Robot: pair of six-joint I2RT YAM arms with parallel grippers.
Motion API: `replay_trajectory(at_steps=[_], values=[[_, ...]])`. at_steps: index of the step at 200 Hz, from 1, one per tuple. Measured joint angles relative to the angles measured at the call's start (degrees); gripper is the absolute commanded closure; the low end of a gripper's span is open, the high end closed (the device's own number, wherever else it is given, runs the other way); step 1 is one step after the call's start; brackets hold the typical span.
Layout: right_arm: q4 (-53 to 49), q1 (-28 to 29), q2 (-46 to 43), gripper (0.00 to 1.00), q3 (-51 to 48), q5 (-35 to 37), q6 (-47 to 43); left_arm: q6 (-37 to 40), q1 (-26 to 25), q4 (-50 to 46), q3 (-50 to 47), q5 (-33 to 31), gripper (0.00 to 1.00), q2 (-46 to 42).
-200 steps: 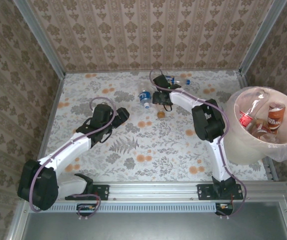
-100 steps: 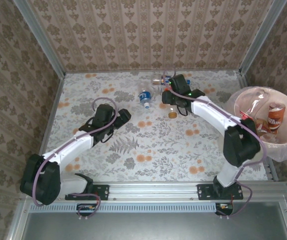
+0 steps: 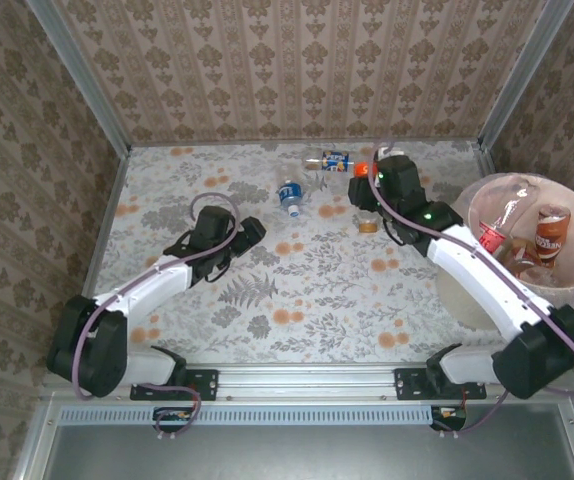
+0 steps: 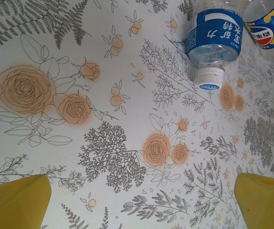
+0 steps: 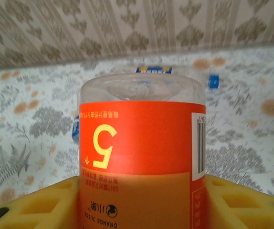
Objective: Put the plastic bottles in the bin
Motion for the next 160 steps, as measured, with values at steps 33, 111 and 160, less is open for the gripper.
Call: replay_trajectory(at_steps=[33,111,160], values=[[0.1,-3.6,-5.9,0.58,0.1,-0.1,-2.0,-0.2,-0.7,0.0,1.5,0.2,0.0,1.7],[-6.0,-22.2,-12.5,0.59,6.2,-13.5,-3.1,-0.4,-1.3,0.8,4.1,1.0,0.0,4.6],[-16.1,-36.2,-13.8,0.58,12.6,-21.5,-4.4,-0.4,-1.5,0.9,6.3,1.7,0.0,6.4]])
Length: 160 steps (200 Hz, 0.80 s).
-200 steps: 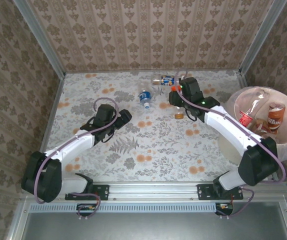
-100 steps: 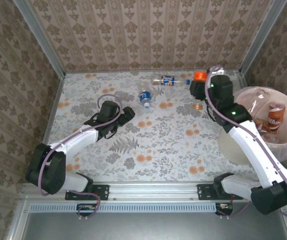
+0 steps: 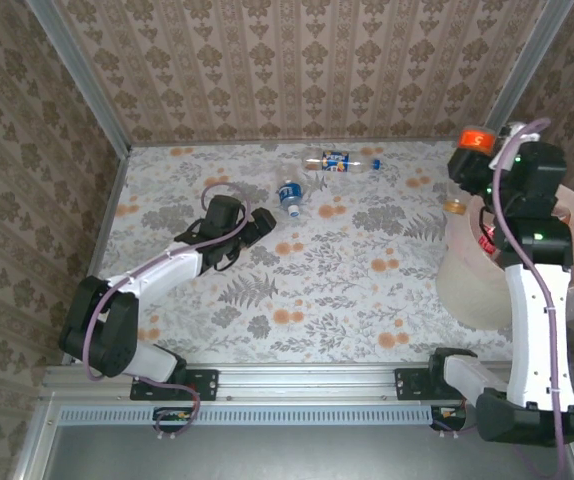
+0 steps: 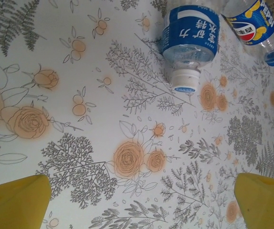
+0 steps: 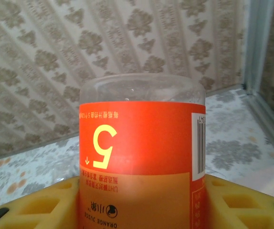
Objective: Put the plastic bottles in the bin
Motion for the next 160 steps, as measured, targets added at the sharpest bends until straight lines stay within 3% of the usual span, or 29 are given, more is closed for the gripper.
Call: replay_trajectory(at_steps=[38,109,121,139,160], values=[[-7.5,-10.1,0.0,0.56,2.6,-3.4,-1.6,0.0,0.0,0.0,2.0,1.2,0.0,1.9],[-6.7,-15.7,-0.3,0.49,0.3,-4.0,-9.9,0.0,-0.3,0.0,3.5,2.5,0.0,3.2],[-5.6,-16.0,-0.3,0.44,-1.1,-4.0,-11.5,0.0,-0.3,0.0,4.1,2.7,0.0,3.4],[-4.7,-16.0,-0.6,0.24,-4.0,-4.5,-13.7,0.0,-0.3,0.0,4.5,2.8,0.0,3.8],[-4.4,-16.0,-2.1,0.1,-7.1,-4.8,-14.8,0.0,-0.3,0.0,4.9,2.8,0.0,4.3]])
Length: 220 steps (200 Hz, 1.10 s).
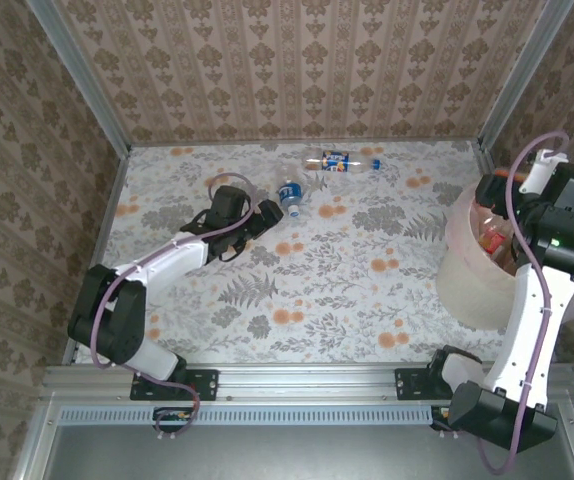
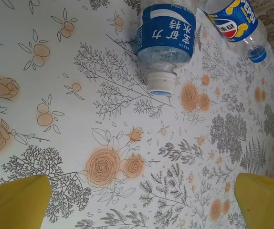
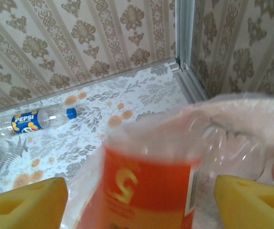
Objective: Put the plastic bottles in the bin
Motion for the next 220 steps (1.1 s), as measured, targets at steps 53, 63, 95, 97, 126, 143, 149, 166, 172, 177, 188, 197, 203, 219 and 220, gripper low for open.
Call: replay_trajectory(at_steps=[53,63,95,97,126,143,149,166,172,177,188,197,203,219,220], values=[[-0.4,0.2,-0.6,0.0,2.4,-0.7,1.1,0.0,-0.6,0.0,1.3,0.5,0.0,2.8],[-0.3,0.2,-0.4,0.0,2.6,-1.3,1.7,0.0,-0.8,0.0,1.6,0.6,0.0,3.2],[0.1,0.8,0.1,0.0,2.6,-3.4,4.0,0.0,-0.8,0.0,2.1,1.2,0.0,4.3],[0.1,0.8,0.1,0.0,2.6,-3.6,4.1,0.0,-0.8,0.0,2.2,1.2,0.0,4.3],[0.9,3.3,0.1,0.0,2.6,-5.7,6.6,0.7,-0.8,0.0,4.8,1.4,0.0,6.6],[1.7,5.9,0.1,0.0,2.6,-6.5,8.5,1.4,-0.8,0.0,6.2,1.4,0.0,7.8],[2.2,7.1,0.1,0.0,2.6,-6.9,9.4,1.7,-0.8,-0.1,6.8,1.4,0.0,8.4],[4.8,11.8,-0.3,0.0,2.0,-8.6,11.4,3.1,-1.0,-1.9,9.9,1.0,0.0,10.4],[5.9,14.2,-0.4,0.0,1.5,-9.0,11.9,3.5,-1.1,-2.8,11.1,0.6,0.0,11.1],[7.0,16.2,-0.6,0.0,1.0,-9.2,12.3,4.0,-1.3,-3.5,12.3,0.3,0.0,11.8],[9.3,20.5,-0.9,0.0,-0.4,-9.5,12.7,5.1,-1.7,-4.9,14.6,-0.4,0.0,13.2],[11.1,23.6,-1.1,0.0,-1.7,-9.5,13.2,5.9,-2.1,-6.0,16.4,-0.9,0.0,14.3],[12.2,25.3,-1.1,0.0,-2.6,-9.5,13.7,6.6,-2.3,-6.6,17.5,-1.3,0.0,15.0],[15.2,28.9,-0.8,0.0,-4.7,-9.5,15.1,8.4,-2.8,-7.9,20.3,-2.3,0.0,17.3],[15.3,29.0,-0.7,0.01,-4.8,-9.5,15.1,8.5,-2.8,-8.1,20.6,-2.3,0.0,17.5]])
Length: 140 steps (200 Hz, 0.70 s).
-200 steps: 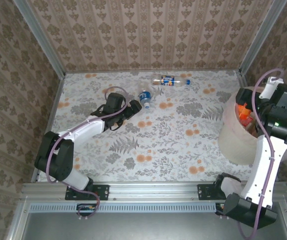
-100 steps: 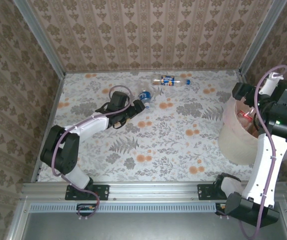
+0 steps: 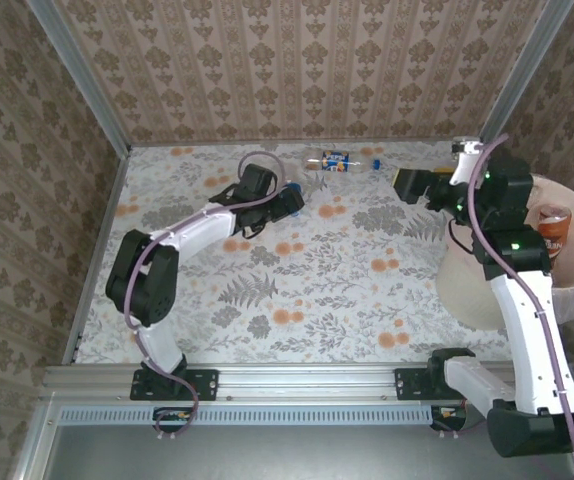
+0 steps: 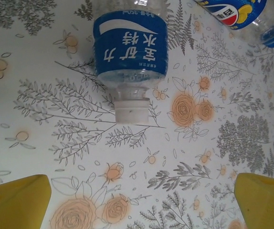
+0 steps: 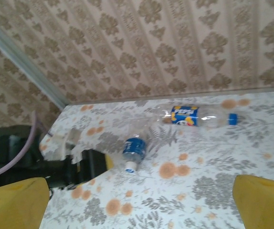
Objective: Put the plastic bottles in the bin
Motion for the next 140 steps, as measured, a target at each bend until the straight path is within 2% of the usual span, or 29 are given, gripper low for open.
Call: replay_trajectory(at_steps=[46,87,118,140], values=[[2.4,6.1,3.0,0.0,-1.6,1.8,0.6,5.2,0.1,-4.8,10.1,-3.3,0.0,9.2],[3.1,6.7,3.0,0.0,-4.0,3.4,1.5,9.8,0.2,-9.6,22.7,-6.8,0.0,18.6],[3.1,6.7,2.3,0.0,-4.5,4.3,1.7,11.5,0.7,-12.2,28.9,-7.1,0.0,24.0],[3.1,6.8,1.4,0.0,-4.5,4.8,1.7,12.0,1.0,-13.4,32.4,-6.6,0.09,27.3]])
